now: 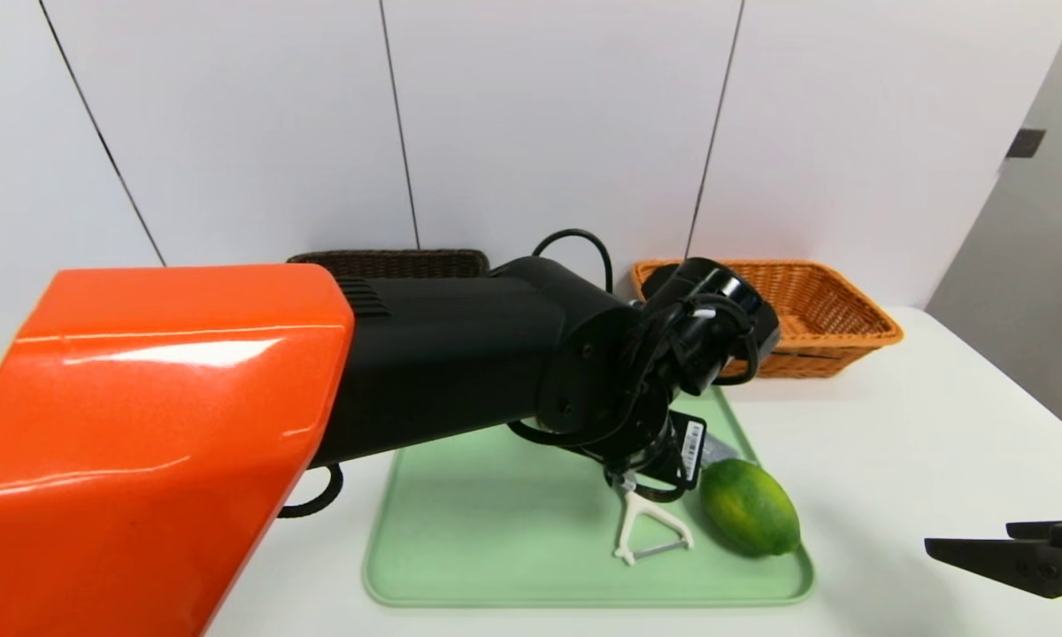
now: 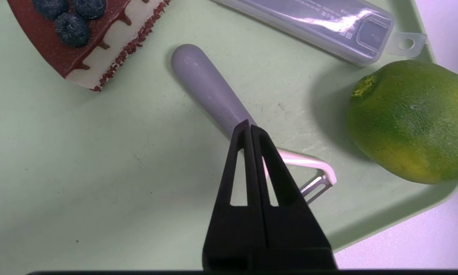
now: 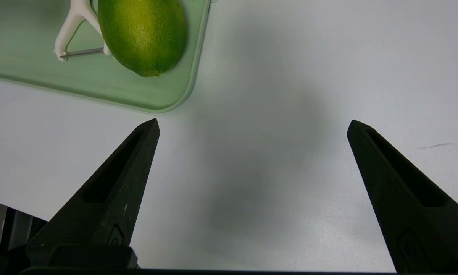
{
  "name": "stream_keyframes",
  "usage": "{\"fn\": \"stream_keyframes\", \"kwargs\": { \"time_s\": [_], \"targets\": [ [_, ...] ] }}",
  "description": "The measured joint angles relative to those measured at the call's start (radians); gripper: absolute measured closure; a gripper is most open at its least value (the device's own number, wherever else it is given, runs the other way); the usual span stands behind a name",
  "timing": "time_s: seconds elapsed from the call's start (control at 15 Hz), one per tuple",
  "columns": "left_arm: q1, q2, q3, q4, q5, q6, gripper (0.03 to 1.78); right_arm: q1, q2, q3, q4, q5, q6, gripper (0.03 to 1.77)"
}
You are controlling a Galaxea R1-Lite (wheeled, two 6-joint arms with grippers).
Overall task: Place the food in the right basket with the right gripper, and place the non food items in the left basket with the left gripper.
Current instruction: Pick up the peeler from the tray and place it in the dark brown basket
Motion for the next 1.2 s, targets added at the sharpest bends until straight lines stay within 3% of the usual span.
{"fn": "stream_keyframes", "kwargs": {
  "time_s": [0.2, 0.4, 0.73, 1.2],
  "targets": [
    [0.001, 0.006, 0.000, -0.013, 0.002, -0.004, 1.16, 0.000, 0.000, -0.001, -0.001, 0.000, 0.000, 0.10],
    [0.001, 0.023, 0.000, -0.038, 0.007, -0.032, 0.81, 0.001, 0.000, 0.000, 0.000, 0.001, 0.000, 0.10],
    [0.023, 0.057, -0.001, -0.044, 0.014, -0.069, 0.48, 0.000, -0.006, 0.002, 0.000, 0.001, 0.000, 0.10],
    [0.062, 0.093, 0.000, -0.043, 0.013, -0.100, 0.26, 0.000, -0.010, 0.010, 0.000, 0.001, 0.000, 0.10]
  ]
}}
